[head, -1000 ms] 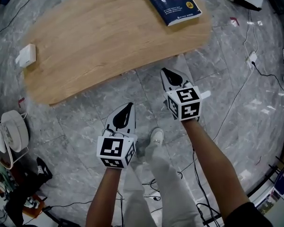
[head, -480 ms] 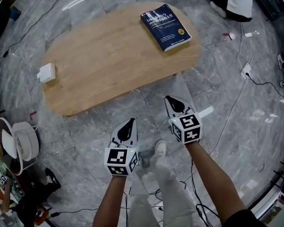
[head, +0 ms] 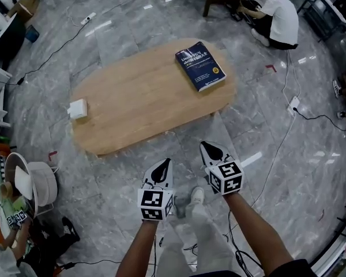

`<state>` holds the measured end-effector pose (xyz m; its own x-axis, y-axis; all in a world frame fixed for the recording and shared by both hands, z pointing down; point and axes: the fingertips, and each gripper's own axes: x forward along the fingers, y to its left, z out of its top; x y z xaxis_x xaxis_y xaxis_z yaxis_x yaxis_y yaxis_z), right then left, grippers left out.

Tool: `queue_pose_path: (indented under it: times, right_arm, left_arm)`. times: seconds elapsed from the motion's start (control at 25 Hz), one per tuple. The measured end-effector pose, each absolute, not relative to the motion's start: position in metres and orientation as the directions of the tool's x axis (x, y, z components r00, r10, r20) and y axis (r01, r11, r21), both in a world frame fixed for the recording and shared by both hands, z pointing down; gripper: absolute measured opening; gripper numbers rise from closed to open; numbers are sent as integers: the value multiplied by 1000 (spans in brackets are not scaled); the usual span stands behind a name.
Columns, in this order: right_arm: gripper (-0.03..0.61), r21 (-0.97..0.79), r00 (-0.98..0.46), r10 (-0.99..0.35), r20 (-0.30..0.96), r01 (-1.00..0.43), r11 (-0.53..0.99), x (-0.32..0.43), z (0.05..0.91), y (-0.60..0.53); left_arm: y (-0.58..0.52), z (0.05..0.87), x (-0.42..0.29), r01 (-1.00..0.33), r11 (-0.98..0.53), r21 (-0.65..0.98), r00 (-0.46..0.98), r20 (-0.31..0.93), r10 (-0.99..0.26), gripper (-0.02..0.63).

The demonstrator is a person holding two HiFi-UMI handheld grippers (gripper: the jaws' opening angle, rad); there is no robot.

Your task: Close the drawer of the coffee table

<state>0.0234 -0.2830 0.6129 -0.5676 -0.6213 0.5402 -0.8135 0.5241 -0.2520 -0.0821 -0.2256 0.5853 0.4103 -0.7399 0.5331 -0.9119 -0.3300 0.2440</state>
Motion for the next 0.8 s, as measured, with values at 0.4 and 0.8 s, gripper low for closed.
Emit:
queue_pose_path:
  times: [0.4, 0.8]
  right_arm:
    - [18, -250, -560, -650, 513, -822, 512, 33, 543, -248]
    - [18, -242, -572, -661, 487, -815, 527, 18, 489, -206]
  left_arm:
    - [-204, 523, -76, -899, -331, 286, 435, 494, -753, -2]
    - [-182, 467, -68, -877, -403, 261, 480, 458, -748, -2]
